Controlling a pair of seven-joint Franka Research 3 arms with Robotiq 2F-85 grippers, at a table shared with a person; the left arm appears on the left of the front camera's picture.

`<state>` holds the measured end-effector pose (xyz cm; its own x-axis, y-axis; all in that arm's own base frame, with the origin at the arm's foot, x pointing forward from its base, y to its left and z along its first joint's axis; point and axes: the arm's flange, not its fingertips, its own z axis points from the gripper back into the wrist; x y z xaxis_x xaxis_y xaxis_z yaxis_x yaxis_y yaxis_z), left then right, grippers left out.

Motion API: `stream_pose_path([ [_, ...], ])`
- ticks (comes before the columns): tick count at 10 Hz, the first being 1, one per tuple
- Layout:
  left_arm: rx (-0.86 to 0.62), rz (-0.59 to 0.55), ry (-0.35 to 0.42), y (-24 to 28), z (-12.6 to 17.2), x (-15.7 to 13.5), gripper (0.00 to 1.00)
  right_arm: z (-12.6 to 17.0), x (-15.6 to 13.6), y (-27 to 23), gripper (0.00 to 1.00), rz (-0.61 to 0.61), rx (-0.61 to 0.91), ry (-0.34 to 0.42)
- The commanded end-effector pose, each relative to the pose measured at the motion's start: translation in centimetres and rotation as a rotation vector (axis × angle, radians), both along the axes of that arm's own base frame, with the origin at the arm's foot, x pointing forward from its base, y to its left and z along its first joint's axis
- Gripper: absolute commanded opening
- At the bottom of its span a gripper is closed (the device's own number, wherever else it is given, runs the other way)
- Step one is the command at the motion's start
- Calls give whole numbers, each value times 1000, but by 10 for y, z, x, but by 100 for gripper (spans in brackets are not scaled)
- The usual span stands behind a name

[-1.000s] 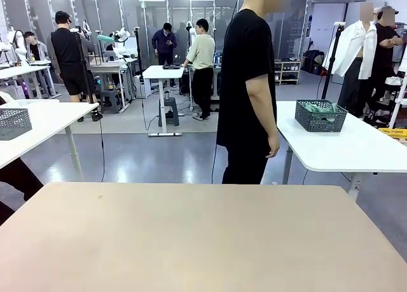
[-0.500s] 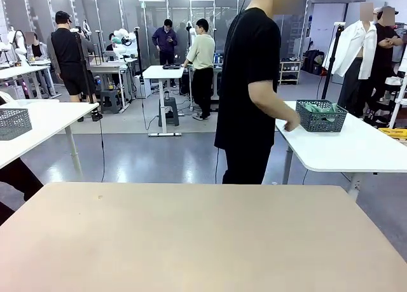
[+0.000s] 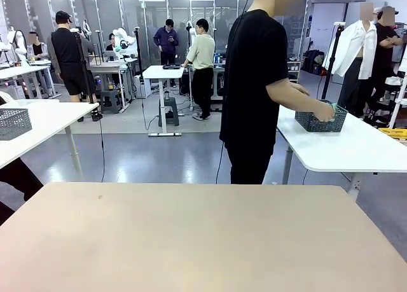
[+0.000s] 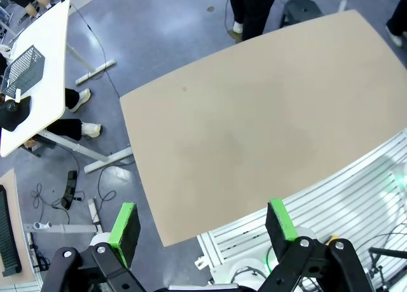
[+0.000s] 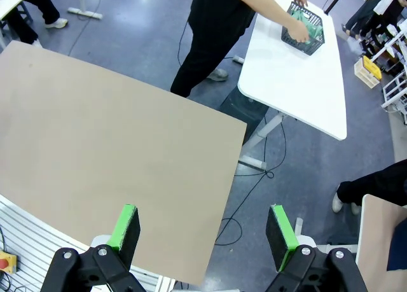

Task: Fold the towels and place them in the basket.
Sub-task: When a person lays out a Towel with hook on the table, fold it in half twice.

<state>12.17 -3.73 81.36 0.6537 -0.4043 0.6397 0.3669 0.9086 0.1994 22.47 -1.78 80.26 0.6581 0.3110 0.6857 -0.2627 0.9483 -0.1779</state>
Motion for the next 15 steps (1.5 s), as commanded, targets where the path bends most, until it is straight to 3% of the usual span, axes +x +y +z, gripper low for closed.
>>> stream_pose_path([
  [1,5,-3,-9,0,3,-5,100,1,1,0,100,-1,1,1],
  [15,5,-3,-9,0,3,-5,100,1,1,0,100,-1,1,1],
])
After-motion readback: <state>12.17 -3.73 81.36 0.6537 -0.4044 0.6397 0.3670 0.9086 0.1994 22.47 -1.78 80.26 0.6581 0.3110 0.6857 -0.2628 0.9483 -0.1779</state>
